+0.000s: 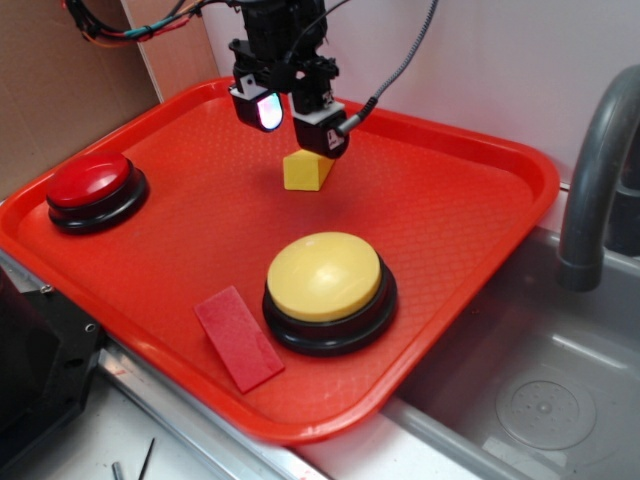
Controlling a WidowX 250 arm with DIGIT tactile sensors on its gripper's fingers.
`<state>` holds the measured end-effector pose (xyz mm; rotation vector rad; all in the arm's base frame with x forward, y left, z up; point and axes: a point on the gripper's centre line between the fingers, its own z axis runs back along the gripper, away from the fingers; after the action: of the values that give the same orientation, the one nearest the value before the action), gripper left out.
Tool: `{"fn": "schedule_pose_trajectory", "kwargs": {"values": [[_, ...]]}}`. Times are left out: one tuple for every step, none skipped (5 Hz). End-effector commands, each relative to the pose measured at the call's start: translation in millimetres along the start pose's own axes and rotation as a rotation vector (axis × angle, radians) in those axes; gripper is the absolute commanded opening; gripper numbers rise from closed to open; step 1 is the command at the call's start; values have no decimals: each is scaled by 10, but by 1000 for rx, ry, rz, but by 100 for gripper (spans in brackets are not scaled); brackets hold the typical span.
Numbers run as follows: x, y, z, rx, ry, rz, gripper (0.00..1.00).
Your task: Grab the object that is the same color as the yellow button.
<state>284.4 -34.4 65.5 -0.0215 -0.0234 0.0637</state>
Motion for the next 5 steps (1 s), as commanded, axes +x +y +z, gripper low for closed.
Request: {"fn": "schedule_pose_trajectory", "kwargs": {"values": [[195, 112, -69, -29, -55, 236, 100], [182, 165, -160, -46, -51, 218, 100], [158, 170, -313, -72, -26, 227, 100], [125, 116, -415, -86, -2, 223, 100], [70, 99, -453, -85, 13, 217, 100]]}}
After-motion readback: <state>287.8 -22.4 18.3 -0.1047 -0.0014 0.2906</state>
